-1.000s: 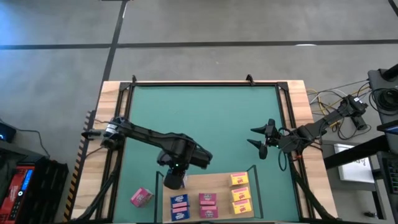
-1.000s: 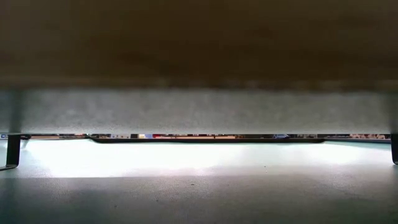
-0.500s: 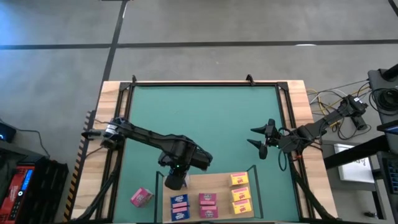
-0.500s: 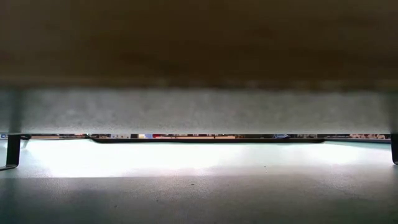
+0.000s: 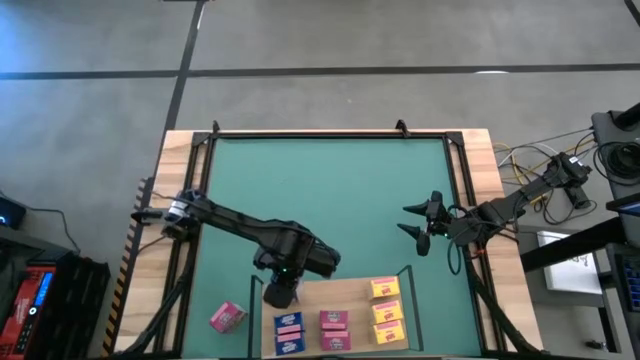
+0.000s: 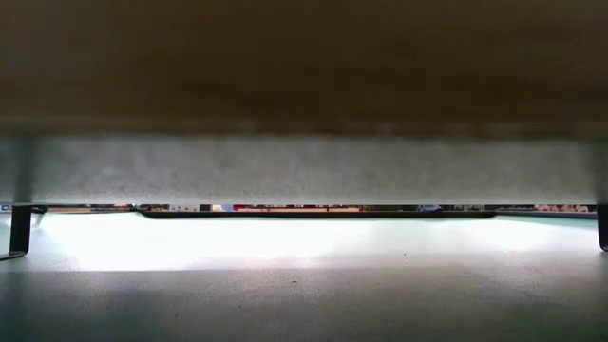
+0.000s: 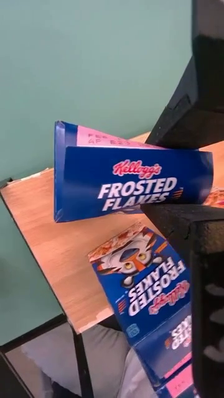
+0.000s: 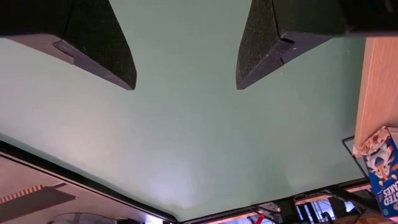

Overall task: Stack cereal on shelf
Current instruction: Put the blue cereal box on the shelf aligned with the other blue cereal boxes

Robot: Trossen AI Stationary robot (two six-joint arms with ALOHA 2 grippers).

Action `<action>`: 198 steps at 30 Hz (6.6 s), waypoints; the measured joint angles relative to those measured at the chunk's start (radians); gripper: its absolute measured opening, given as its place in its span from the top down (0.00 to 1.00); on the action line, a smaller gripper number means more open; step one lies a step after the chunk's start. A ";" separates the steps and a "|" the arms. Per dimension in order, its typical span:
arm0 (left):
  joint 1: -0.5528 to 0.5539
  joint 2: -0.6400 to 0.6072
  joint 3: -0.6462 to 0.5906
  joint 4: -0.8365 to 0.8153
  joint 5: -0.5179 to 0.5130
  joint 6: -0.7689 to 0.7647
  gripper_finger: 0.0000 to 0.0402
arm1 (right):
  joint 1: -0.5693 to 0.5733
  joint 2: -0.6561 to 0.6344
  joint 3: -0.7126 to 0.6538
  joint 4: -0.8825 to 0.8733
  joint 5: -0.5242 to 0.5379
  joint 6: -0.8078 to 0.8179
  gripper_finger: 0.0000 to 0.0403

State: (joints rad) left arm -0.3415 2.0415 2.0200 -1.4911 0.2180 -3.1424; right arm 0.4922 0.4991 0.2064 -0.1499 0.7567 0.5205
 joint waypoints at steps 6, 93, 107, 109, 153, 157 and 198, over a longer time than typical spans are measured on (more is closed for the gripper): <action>-0.007 0.000 -0.003 0.010 0.000 0.000 0.74 | 0.000 0.000 0.000 0.000 0.000 0.000 0.34; -0.063 -0.010 -0.005 0.198 0.001 0.001 0.39 | 0.000 0.000 0.000 0.000 0.000 0.000 0.34; -0.071 -0.016 0.103 0.107 -0.096 0.000 0.32 | 0.000 0.000 0.000 0.000 0.000 0.000 0.34; -0.065 -0.016 0.115 0.056 -0.120 0.001 0.32 | 0.000 0.000 0.000 0.000 0.000 0.000 0.34; -0.017 -0.007 0.026 -0.005 -0.086 0.000 0.32 | 0.000 0.000 0.000 -0.001 0.000 0.000 0.34; -0.017 -0.007 0.026 0.008 -0.076 0.000 0.32 | 0.000 0.000 0.000 -0.001 0.000 0.000 0.34; 0.015 0.002 0.021 -0.001 0.038 0.001 0.32 | 0.000 0.000 0.000 -0.001 0.000 0.000 0.34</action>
State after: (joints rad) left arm -0.3260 2.0434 2.0414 -1.4925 0.2561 -3.1416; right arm 0.4919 0.4988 0.2063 -0.1505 0.7567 0.5205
